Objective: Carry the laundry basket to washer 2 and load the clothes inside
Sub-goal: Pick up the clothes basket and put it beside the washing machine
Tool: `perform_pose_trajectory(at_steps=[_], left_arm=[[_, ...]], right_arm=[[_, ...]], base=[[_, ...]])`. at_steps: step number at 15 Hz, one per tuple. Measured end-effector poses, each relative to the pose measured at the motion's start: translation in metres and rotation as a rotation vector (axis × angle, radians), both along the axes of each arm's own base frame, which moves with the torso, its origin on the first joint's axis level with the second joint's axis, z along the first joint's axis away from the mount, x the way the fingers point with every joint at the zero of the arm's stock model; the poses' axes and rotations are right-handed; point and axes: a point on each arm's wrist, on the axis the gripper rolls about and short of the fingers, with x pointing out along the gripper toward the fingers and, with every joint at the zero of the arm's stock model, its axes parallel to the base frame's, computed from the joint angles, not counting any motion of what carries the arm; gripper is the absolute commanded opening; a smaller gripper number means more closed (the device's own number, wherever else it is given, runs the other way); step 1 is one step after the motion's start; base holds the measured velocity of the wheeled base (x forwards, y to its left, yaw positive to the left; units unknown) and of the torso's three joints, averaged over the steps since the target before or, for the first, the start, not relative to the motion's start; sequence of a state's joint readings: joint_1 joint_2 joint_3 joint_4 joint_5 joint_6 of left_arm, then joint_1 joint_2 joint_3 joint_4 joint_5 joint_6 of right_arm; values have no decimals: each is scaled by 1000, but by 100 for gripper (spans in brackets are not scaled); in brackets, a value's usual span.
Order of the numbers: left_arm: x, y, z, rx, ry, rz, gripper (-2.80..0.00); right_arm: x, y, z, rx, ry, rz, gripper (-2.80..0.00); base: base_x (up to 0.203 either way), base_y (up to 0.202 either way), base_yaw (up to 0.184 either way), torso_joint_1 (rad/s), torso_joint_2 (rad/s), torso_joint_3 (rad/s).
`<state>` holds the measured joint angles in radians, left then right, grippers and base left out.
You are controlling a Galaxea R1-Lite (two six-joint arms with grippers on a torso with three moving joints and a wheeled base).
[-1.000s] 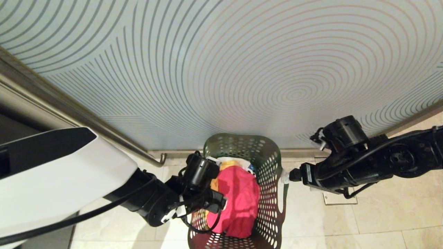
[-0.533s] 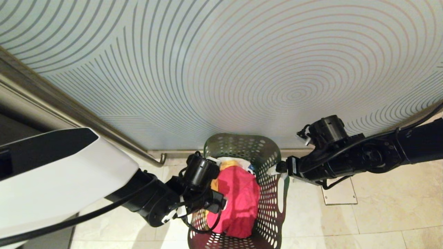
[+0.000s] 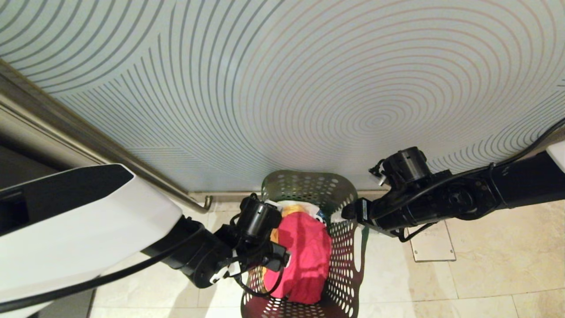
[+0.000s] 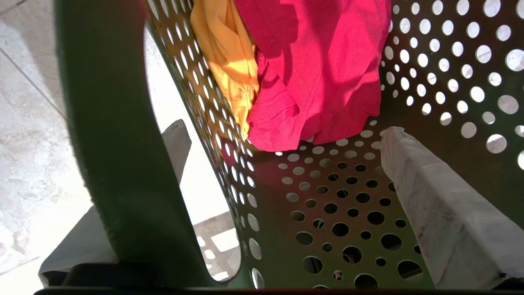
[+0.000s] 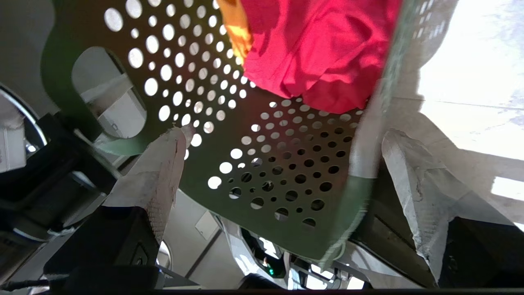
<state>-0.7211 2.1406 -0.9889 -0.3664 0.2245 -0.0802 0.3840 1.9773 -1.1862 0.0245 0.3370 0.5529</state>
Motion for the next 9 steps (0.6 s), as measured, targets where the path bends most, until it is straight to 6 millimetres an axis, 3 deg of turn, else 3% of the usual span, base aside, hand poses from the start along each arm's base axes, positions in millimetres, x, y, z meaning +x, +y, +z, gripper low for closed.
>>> perform_pose_trajectory(at_steps=[9], left_arm=[[3,-3,-3,-14,10,-4,0]], right_arm=[[-2,28,-16,32,36,12,0]], base=[[0,0,0,0,0,0]])
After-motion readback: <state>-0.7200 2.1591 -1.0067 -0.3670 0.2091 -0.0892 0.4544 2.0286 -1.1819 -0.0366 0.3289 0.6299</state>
